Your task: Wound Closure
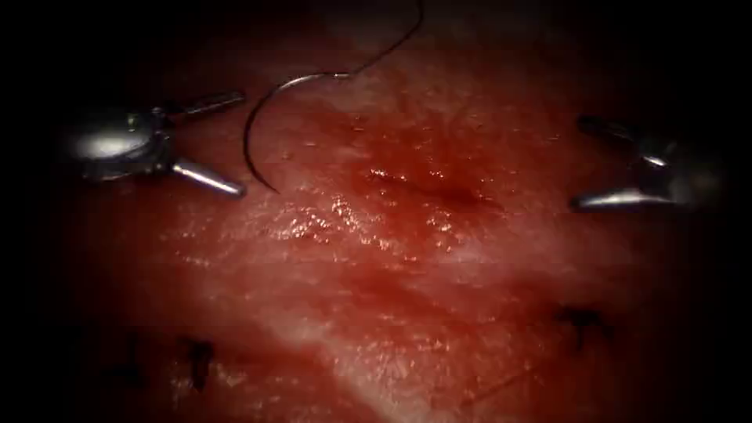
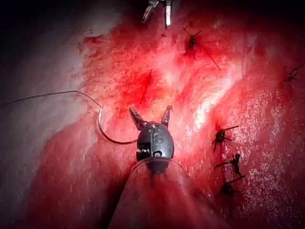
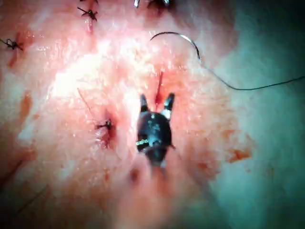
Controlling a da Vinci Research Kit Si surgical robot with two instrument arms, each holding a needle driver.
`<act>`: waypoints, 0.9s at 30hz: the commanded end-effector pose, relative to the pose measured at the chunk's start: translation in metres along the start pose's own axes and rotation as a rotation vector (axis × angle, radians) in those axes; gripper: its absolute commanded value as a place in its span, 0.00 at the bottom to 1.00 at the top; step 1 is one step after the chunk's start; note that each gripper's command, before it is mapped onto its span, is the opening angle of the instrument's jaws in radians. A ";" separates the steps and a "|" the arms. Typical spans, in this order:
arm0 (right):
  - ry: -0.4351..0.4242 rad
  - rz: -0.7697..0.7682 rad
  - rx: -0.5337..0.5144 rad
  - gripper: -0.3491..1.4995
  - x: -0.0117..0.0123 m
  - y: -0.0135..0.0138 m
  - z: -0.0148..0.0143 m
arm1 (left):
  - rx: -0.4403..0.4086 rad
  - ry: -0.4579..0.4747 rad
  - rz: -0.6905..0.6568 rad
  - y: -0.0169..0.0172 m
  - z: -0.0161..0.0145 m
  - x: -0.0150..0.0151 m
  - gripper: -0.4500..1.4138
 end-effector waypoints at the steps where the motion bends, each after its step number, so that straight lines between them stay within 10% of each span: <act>1: 0.004 0.001 0.002 0.59 -0.0002 -0.0007 0.0009 | -0.001 0.000 -0.002 0.0005 0.0007 -0.0005 0.56; 17: 0.010 -0.024 -0.003 0.67 -0.0009 -0.0038 0.0005 | -0.065 -0.244 0.185 0.0000 0.0025 -0.0016 0.59; 27: 0.010 -0.021 -0.003 0.67 -0.0007 -0.0035 0.0005 | -0.220 -0.414 0.428 -0.0019 0.0056 -0.0076 0.41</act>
